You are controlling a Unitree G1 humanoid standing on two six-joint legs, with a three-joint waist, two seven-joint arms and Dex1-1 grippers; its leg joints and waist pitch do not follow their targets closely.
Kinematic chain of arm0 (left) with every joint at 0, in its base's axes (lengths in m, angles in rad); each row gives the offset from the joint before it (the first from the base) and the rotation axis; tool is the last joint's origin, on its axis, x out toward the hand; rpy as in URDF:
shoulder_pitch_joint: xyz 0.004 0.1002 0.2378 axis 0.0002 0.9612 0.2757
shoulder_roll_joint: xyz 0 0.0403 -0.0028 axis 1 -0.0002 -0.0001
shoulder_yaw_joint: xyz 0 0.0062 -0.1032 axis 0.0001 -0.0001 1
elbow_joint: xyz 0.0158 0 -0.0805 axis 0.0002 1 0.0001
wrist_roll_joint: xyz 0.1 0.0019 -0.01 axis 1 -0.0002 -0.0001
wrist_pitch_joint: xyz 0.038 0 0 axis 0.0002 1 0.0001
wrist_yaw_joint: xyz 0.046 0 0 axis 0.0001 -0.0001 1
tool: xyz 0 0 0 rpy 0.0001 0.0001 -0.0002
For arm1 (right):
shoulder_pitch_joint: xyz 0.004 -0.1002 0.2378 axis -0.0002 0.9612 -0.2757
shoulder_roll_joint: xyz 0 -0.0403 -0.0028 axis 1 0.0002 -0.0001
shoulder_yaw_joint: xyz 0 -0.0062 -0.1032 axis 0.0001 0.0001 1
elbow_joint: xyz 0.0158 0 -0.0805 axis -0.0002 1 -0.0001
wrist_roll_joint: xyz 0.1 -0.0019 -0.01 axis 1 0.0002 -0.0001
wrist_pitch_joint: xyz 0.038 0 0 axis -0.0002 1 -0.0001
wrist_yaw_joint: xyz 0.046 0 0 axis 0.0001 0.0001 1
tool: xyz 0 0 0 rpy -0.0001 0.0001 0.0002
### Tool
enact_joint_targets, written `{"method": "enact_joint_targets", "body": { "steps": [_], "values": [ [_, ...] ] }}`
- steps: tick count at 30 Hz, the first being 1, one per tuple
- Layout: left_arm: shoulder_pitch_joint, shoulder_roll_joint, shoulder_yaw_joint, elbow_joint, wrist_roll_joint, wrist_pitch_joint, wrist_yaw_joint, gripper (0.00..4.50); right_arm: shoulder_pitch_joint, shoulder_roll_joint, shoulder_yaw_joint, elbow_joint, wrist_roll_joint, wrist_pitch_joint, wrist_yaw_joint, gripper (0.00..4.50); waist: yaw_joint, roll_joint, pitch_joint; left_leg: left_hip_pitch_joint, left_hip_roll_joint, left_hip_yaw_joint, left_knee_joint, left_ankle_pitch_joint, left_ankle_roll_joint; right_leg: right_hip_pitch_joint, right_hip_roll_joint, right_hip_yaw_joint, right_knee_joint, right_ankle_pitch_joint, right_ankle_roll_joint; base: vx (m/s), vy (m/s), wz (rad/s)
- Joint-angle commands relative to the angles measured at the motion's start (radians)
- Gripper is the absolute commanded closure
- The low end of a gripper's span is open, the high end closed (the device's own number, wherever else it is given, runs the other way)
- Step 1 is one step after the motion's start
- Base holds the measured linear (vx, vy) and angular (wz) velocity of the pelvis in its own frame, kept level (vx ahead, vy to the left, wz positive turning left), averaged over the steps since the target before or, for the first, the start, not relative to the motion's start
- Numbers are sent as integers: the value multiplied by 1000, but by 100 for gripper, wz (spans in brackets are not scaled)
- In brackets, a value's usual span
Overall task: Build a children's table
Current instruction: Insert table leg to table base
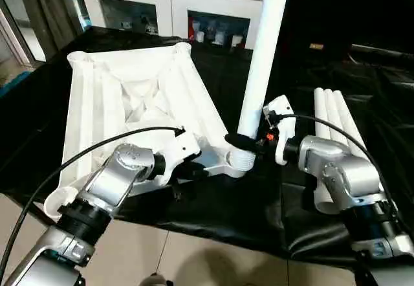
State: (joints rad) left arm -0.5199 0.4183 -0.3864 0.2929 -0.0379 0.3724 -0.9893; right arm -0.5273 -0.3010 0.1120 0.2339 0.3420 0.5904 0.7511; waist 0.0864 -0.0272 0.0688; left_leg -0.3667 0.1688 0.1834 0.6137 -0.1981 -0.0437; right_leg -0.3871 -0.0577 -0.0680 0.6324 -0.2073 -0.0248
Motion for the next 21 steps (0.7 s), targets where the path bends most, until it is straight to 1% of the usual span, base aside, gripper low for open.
{"method": "enact_joint_targets", "body": {
  "steps": [1, 2, 3, 5, 6, 7, 9, 12, 16, 17, 19, 20, 21],
  "values": [
    [1, -11, 4, -21, -12, -31, -20, 450, -22, 1, 4, 16, -10, -21, 2, 261, -6, -3, -75, 13, 68, -23, -71, -74, 16, 46, -101, 64, -72, -121, -218, 0, 0, 0],
    [1, -12, 4, -22, -13, -30, -21, 450, -35, 11, 7, 50, -22, -39, -2, 261, -6, -7, -75, 13, 68, -23, -72, -66, 16, 47, -99, 64, -70, -111, -217, 0, 0, 0],
    [1, -12, 4, -22, -13, -30, -21, 450, -35, 11, 7, 50, -22, -39, -2, 261, -6, -7, -75, 13, 68, -23, -72, -66, 16, 47, -99, 64, -70, -111, -217, 0, 0, 0],
    [1, -13, 3, -24, -13, -26, -22, 450, -60, 28, 9, 108, -34, -64, -2, 261, -8, -6, -74, 13, 67, -22, -71, -69, 15, 46, -101, 64, -71, -119, -222, 0, 0, 0],
    [1, -13, 3, -24, -13, -26, -23, 450, -62, 30, 10, 113, -35, -65, -1, 261, -7, -5, -75, 13, 67, -22, -71, -70, 14, 46, -101, 64, -71, -120, -223, 0, 0, 0],
    [2, -13, 3, -24, -12, -26, -23, 450, -67, 33, 11, 126, -37, -71, 1, 261, -8, -7, -75, 12, 67, -23, -71, -68, 15, 48, -100, 64, -70, -117, -221, 0, 0, 0],
    [3, -12, 3, -26, -12, -25, -24, 450, -78, 37, 13, 156, -44, -86, 5, 261, -9, -9, -74, 12, 67, -23, -72, -66, 19, 47, -100, 64, -70, -116, -219, 0, 0, 0],
    [7, -10, 5, -28, -11, -27, -22, 450, -85, 43, -1, 186, -35, -95, 13, 261, -9, -7, -73, 13, 68, -22, -72, -76, 18, 46, -101, 64, -71, -129, -219, 0, 0, 0],
    [5, -12, 10, -22, -9, -32, -14, 450, -70, 45, -27, 188, -6, -92, 41, 261, -9, -7, -74, 13, 68, -22, -72, -68, 22, 47, -100, 64, -70, -116, -220, 0, 0, 0],
    [3, -13, 11, -16, -8, -34, -14, 450, -61, 45, -38, 193, 1, -95, 48, 261, -9, -5, -76, 13, 68, -22, -71, -65, 24, 47, -100, 64, -69, -107, -222, 0, 0, 0],
    [1, -13, 11, -13, -8, -36, -14, 450, -55, 45, -45, 198, 6, -97, 52, 261, -8, -6, -76, 12, 68, -23, -71, -63, 25, 48, -101, 63, -68, -101, -223, 0, 0, 0],
    [-6, -18, 14, 2, -4, -47, -5, 450, -23, 42, -56, 209, 9, -116, 56, 261, -8, 0, -76, 12, 68, -22, -71, -63, 26, 48, -101, 64, -69, -93, -226, 0, 0, 0],
    [-12, -23, 17, 13, 0, -53, 2, 450, 0, 43, -60, 215, 7, -134, 56, 261, -7, 1, -77, 13, 68, -22, -70, -64, 28, 48, -101, 64, -70, -90, -226, 0, 0, 0]
  ]
}}
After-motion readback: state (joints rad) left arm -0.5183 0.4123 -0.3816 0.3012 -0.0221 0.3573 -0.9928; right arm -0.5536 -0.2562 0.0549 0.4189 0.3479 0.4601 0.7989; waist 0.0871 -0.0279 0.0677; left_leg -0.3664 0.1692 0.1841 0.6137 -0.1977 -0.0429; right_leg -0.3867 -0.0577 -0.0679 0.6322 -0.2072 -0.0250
